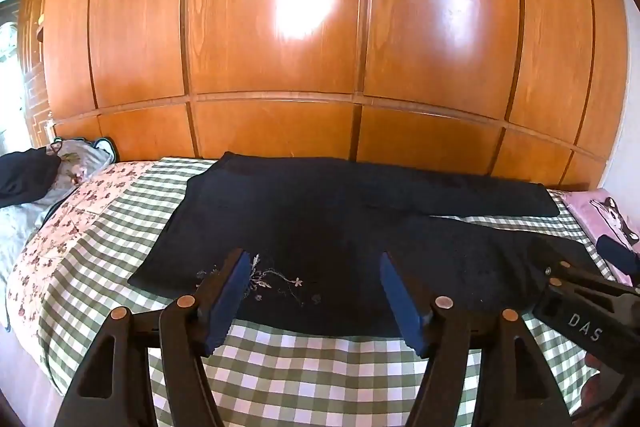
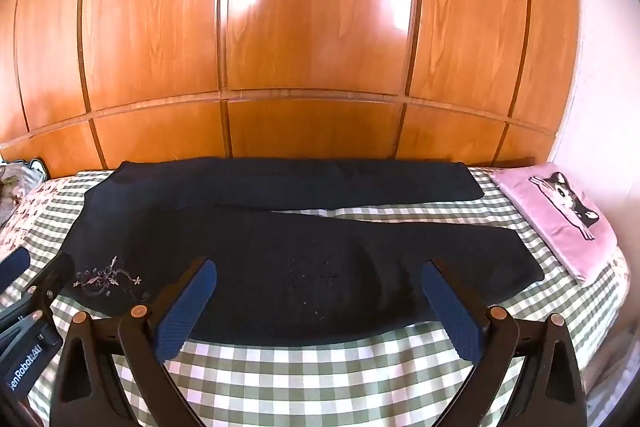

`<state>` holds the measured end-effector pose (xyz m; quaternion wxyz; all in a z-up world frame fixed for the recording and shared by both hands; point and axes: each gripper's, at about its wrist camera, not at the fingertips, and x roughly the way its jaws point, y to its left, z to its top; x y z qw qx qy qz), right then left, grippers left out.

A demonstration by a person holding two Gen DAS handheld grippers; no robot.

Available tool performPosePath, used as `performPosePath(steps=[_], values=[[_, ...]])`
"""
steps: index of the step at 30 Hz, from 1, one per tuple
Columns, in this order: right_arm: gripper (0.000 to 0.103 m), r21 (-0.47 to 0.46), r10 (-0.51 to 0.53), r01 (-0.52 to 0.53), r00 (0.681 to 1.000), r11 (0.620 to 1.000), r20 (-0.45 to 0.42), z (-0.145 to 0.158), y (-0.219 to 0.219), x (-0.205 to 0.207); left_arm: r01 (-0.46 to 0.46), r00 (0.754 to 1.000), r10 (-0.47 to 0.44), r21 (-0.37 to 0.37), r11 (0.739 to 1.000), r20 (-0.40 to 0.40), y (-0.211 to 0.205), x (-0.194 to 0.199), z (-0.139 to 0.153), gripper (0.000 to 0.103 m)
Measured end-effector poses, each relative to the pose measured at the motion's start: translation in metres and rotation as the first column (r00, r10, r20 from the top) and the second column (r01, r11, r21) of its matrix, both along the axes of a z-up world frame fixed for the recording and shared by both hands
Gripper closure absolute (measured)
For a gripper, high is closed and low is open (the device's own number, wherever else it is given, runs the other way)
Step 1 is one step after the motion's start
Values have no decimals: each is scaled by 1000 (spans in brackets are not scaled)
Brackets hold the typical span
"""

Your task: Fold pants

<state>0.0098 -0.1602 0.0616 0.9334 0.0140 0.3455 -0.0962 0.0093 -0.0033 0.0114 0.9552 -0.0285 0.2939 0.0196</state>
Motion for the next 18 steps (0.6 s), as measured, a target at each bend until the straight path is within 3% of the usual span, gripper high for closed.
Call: performPosePath(steps=[18], values=[[0, 47, 40, -40, 999, 998, 7, -11, 4, -9, 0, 1000, 0, -11, 1000, -12, 9, -1, -8, 35]])
